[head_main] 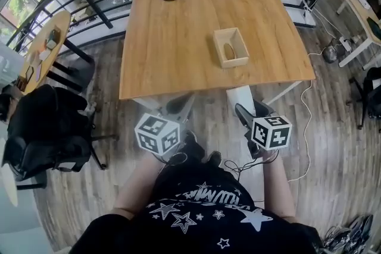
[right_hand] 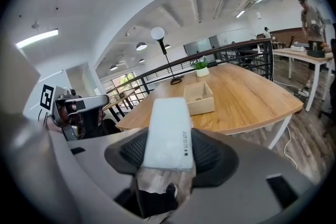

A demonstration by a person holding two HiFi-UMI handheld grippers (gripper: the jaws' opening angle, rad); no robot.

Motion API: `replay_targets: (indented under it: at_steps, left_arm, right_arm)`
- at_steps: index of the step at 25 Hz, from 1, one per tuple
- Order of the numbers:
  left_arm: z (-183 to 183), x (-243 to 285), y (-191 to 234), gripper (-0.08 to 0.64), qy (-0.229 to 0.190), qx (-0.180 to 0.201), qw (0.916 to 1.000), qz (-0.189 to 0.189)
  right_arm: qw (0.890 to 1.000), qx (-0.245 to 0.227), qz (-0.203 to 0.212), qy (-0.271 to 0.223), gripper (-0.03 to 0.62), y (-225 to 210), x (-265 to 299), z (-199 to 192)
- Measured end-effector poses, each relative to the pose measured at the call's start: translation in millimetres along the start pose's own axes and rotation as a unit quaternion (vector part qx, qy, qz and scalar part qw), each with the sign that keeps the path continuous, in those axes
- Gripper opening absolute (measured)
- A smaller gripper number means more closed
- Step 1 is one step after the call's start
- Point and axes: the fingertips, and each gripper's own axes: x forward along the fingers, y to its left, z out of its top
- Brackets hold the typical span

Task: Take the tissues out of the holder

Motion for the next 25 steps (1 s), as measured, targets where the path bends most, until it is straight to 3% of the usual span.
replay_targets:
  at_steps: [5,13,25]
  left_arm:
    - [-4,-14,4,0.014,0.004,0.001,1.0,0.006]
    - [-2,-38,32,0.014,-0.005,-0.005,0.9999,-0.009]
    - [-16,-153,100,0.014,-0.015,0.002,0.9992,-0.036]
  right_arm:
    - [1.0,0.0,0.013,0.006,0.252,16,9,-4]
    - [1.0,0.007,-0.007,0.0,0.252,45,25,1]
    - [0.999,0.023,-0.044,-0.021,0.252,169,49,-24]
